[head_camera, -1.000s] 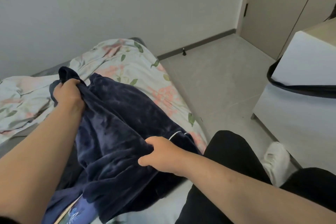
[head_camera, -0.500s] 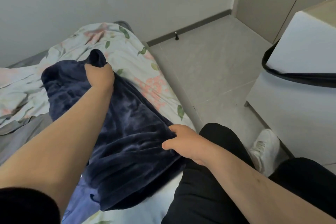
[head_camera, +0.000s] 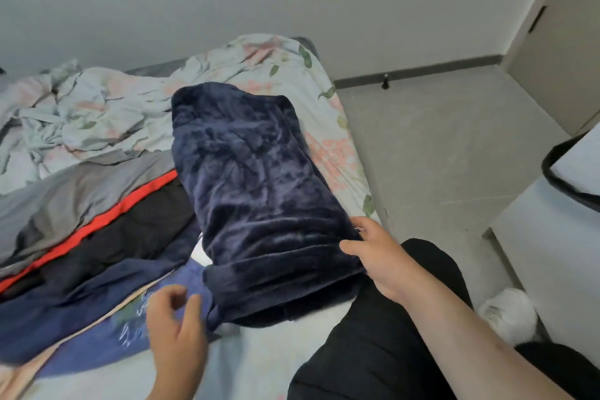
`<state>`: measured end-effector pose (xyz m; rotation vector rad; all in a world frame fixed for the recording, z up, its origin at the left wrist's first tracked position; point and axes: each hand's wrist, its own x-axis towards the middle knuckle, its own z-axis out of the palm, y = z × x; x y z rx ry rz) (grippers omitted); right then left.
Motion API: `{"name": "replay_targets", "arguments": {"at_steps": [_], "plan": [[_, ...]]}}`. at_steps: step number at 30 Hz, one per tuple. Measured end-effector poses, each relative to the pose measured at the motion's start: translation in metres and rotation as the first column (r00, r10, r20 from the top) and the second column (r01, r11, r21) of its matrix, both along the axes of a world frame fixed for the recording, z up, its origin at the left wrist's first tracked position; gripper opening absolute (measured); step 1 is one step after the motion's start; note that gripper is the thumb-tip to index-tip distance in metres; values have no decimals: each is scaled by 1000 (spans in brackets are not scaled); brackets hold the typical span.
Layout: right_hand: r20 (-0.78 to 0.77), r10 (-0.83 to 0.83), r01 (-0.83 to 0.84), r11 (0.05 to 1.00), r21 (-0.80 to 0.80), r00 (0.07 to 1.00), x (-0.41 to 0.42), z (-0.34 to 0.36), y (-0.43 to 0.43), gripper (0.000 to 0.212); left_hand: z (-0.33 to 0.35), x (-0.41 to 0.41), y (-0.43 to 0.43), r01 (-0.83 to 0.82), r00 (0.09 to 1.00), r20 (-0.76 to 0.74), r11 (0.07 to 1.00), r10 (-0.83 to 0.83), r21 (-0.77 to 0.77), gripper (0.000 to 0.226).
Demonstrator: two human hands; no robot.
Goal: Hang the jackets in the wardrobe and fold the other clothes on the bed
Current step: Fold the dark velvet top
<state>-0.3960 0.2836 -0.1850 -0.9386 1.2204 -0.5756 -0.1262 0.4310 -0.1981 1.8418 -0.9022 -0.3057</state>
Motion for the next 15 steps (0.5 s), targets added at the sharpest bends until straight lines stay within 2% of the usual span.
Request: {"name": "replay_targets", "arguments": {"at_steps": [1, 3, 4, 5, 8, 12, 15], "plan": [[25, -20, 20, 1000, 4, 999, -1, 2, 1, 39, -5, -3, 7, 77, 996, -54, 995, -74, 61, 35], [56, -67, 67, 998, 6, 996, -3, 5, 3, 35, -12, -5, 10, 220, 973, -97, 966, -208, 135, 62], [51, -90, 90, 996, -4, 995, -5, 7, 5, 34, -12, -5, 6, 250, 967, -88, 953, -238, 173, 68], [36, -110, 110, 994, -20, 993, -7, 7, 6, 34, -10, -4, 0, 273, 962, -93, 938, -258, 214, 64], [13, -140, 141, 989, -37, 990, -14, 7, 8, 30, -5, -5, -12, 325, 946, -110, 888, -306, 324, 35], [-2, -131, 131, 991, -15, 991, -22, 5, 8, 28, 0, -15, -17, 328, 941, -186, 901, -284, 284, 30], [-31, -112, 111, 994, -21, 993, -22, 4, 7, 27, -3, -27, -13, 206, 952, -262, 962, -156, 178, 19]]}}
